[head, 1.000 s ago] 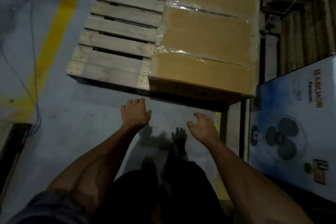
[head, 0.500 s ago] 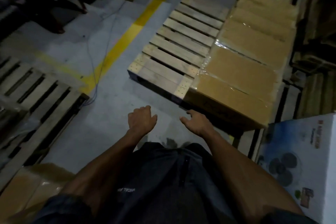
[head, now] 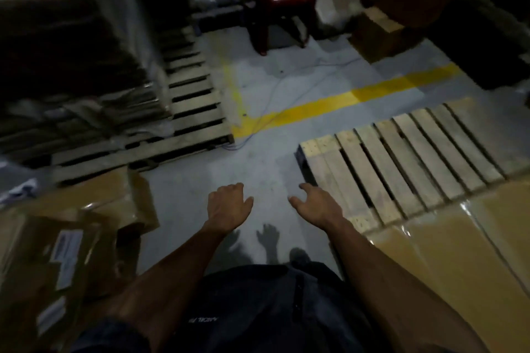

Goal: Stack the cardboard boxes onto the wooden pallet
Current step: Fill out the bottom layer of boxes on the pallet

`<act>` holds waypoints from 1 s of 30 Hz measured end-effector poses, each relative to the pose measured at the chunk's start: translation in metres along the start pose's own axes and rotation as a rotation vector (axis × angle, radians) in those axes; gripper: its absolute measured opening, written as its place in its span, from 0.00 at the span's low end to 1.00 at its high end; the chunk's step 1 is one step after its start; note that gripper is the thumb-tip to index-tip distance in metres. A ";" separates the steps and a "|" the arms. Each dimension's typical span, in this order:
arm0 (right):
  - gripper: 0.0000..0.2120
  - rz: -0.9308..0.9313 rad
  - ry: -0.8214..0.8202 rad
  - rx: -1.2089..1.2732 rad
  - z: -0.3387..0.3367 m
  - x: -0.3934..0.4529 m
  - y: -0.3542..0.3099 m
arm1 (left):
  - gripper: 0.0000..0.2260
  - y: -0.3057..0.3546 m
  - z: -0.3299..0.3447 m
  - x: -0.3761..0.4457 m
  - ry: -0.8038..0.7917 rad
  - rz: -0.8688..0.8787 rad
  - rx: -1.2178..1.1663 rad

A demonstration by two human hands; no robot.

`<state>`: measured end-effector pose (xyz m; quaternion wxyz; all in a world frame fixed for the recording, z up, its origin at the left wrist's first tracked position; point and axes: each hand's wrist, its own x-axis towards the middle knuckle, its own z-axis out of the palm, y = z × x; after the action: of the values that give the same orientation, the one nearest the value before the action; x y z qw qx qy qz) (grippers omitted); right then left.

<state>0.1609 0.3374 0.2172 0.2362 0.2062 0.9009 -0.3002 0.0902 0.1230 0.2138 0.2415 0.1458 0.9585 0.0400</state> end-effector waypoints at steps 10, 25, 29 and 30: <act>0.32 -0.372 -0.157 -0.393 -0.039 0.062 -0.034 | 0.26 -0.001 0.004 -0.053 0.141 -0.536 -0.275; 0.35 -0.861 -0.340 -0.748 0.068 0.094 -0.242 | 0.29 -0.135 0.026 -0.110 0.398 -1.020 -0.476; 0.36 -0.927 -0.349 -0.782 0.100 0.102 -0.303 | 0.23 -0.192 0.018 -0.113 0.381 -1.128 -0.574; 0.36 -0.950 -0.351 -0.790 0.108 0.103 -0.319 | 0.21 -0.207 0.016 -0.115 0.402 -1.163 -0.617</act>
<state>-0.0527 0.0581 0.2255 0.2796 -0.3700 0.8847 -0.0469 0.1406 -0.1085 0.2214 0.0715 -0.4782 0.8519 0.2012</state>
